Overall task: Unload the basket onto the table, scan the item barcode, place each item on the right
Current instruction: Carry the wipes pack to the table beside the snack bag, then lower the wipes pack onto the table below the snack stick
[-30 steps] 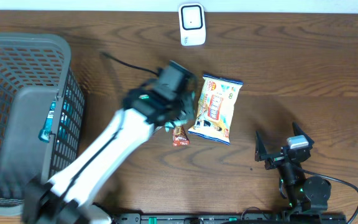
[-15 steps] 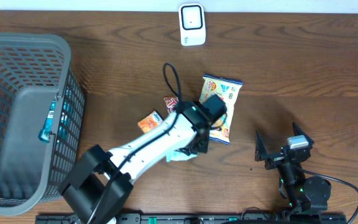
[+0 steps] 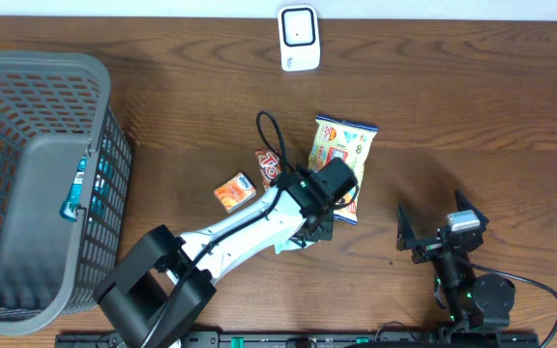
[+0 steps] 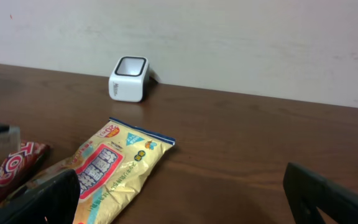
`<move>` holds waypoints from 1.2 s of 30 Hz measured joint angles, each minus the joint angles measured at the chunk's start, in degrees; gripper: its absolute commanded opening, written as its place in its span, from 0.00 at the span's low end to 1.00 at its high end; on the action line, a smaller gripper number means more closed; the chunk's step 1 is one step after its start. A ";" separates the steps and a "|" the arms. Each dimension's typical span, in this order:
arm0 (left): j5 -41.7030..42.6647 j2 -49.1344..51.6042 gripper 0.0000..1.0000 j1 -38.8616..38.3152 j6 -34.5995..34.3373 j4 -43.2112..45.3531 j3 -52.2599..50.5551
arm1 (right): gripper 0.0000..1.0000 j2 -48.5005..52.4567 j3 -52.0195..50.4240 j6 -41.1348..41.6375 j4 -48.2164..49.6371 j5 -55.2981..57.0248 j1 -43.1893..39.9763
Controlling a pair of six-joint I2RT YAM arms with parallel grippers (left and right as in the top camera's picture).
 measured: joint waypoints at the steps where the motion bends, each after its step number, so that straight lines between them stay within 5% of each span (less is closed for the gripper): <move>1: 0.11 0.00 0.08 -0.02 -0.20 1.29 -1.53 | 0.99 0.00 0.00 0.00 0.00 0.00 0.00; 7: -0.83 -0.13 0.08 -0.15 -1.22 2.89 -3.78 | 0.99 0.00 0.00 0.00 0.00 0.00 0.00; 16: -15.89 -0.17 0.08 2.36 2.60 6.82 -4.81 | 0.99 0.00 0.00 0.00 0.00 0.00 0.00; 17: -16.96 -0.17 0.17 3.30 3.39 7.02 -4.85 | 0.99 0.00 0.00 0.00 0.00 0.00 0.00; 22: -20.33 -0.17 0.97 6.82 6.36 3.23 -4.26 | 0.99 0.00 0.00 0.02 0.00 0.00 0.00; 23: -20.70 -0.24 0.99 7.04 6.60 1.20 -3.67 | 0.99 0.00 0.00 0.00 0.00 0.00 0.00; 28: -20.90 -3.13 0.93 6.93 7.15 -6.27 1.11 | 0.99 0.00 0.00 0.00 0.00 0.00 0.00; 31: -20.87 -8.26 0.31 6.93 6.78 -6.16 3.30 | 0.99 0.00 0.00 0.00 0.00 0.00 0.00; 33: -20.90 -11.41 0.08 6.93 6.25 -5.70 4.22 | 0.99 0.00 0.00 0.00 0.00 0.00 0.00; 36: -20.87 -13.29 0.08 7.08 4.90 -5.64 4.72 | 0.99 0.00 0.00 0.00 0.00 0.00 0.00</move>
